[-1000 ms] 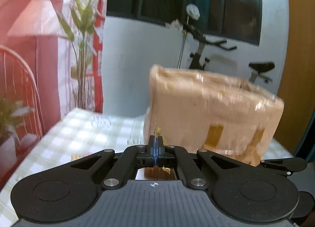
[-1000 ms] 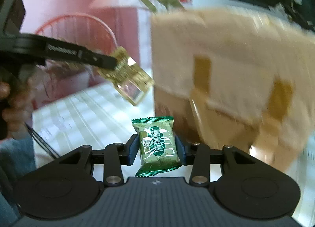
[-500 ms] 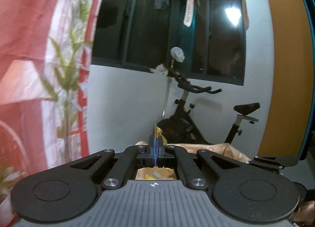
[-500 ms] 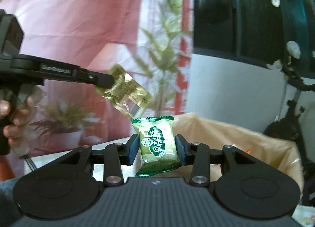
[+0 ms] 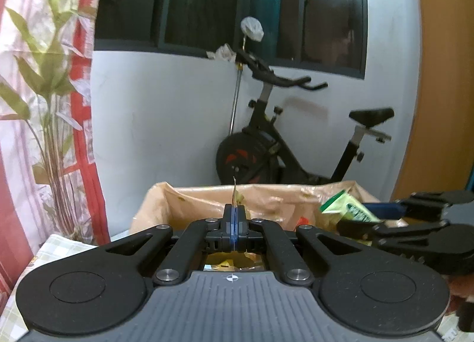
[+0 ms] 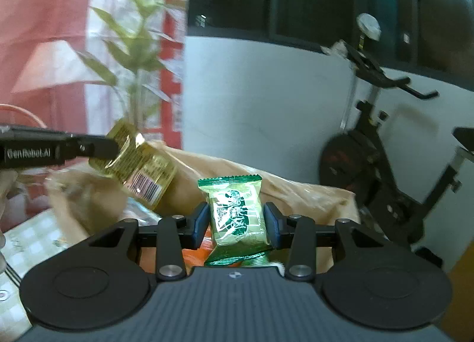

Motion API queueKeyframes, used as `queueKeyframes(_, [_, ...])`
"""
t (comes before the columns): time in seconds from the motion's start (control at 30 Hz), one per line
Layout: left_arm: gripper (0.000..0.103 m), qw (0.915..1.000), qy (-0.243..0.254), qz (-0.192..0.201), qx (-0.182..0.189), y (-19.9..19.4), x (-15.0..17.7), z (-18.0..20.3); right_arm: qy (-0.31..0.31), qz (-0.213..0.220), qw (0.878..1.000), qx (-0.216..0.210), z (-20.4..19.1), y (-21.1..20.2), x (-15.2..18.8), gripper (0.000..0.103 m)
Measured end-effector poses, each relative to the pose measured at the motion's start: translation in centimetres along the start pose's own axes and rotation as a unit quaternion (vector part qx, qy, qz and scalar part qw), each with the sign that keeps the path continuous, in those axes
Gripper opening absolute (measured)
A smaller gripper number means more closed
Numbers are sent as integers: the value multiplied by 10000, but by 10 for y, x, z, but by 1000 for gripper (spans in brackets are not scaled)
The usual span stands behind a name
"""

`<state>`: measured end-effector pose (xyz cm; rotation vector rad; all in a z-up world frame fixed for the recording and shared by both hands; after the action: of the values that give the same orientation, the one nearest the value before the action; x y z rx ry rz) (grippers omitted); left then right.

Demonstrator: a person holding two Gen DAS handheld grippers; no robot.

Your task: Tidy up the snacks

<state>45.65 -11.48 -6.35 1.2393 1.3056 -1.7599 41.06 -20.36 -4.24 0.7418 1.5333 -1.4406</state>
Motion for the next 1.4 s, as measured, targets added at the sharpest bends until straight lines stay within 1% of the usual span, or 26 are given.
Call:
queueKeyframes(0.13, [2, 9999, 102, -128, -16, 10, 1, 0, 193, -155, 9996, 153, 19, 2, 9, 43])
queueKeyframes(0.23, [3, 9996, 189, -221, -28, 12, 2, -1, 263, -282, 9991, 198, 23, 5, 13, 44])
queueKeyframes(0.27, [7, 9995, 201, -252, -20, 11, 2, -2, 282, -303, 9989, 197, 24, 5, 13, 44])
queueKeyframes(0.33, [23, 9993, 188, -332, -3, 9, 3, -5, 301, -273, 9990, 199, 25, 1, 12, 50])
queueKeyframes(0.37, [43, 9993, 147, -346, -24, 7, 2, -8, 310, -248, 9990, 223, 25, -2, 10, 57])
queueKeyframes(0.4, [58, 9994, 115, -320, -36, 3, 1, -10, 332, -211, 9989, 241, 26, -6, 9, 63])
queueKeyframes(0.5, [72, 9998, 114, -153, -71, -12, -5, -12, 447, -133, 9987, 209, 27, -15, 3, 73])
queueKeyframes(0.53, [75, 9998, 146, -124, -91, -17, -7, -12, 483, -120, 9986, 198, 27, -18, 2, 75])
queueKeyframes(0.6, [88, 9995, 243, -84, -171, -25, -10, -12, 549, -81, 9983, 188, 25, -25, -2, 85])
queueKeyframes(0.67, [93, 9990, 361, -34, -261, -34, -13, -11, 642, -26, 9978, 192, 23, -33, -5, 91])
queueKeyframes(0.8, [95, 9974, 544, 63, -458, -53, -17, -9, 852, 56, 9960, 249, 20, -47, -11, 98])
queueKeyframes(1.0, [98, 9958, 553, 136, -721, -75, -19, -12, 1062, 115, 9938, 297, 10, -69, -14, 103])
queueKeyframes(1.17, [98, 9964, 492, 149, -676, -91, -19, -11, 1026, 149, 9935, 471, 2, -85, -12, 103])
queueKeyframes(1.4, [98, 9975, 273, 74, -649, -112, -9, -10, 1181, 191, 9923, 325, -6, -106, -6, 103])
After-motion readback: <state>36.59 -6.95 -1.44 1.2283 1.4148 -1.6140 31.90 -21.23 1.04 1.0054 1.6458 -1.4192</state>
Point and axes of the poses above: each gripper's, at about its wrist camera, not at the fingertips, and y roughly the way its jaws point, z to its right, x to its underside, the point moved 9 cm from there along y, roughly the way its jaws point, and after that the axes turned 2 degrees about -z, right-handed, at the moved point
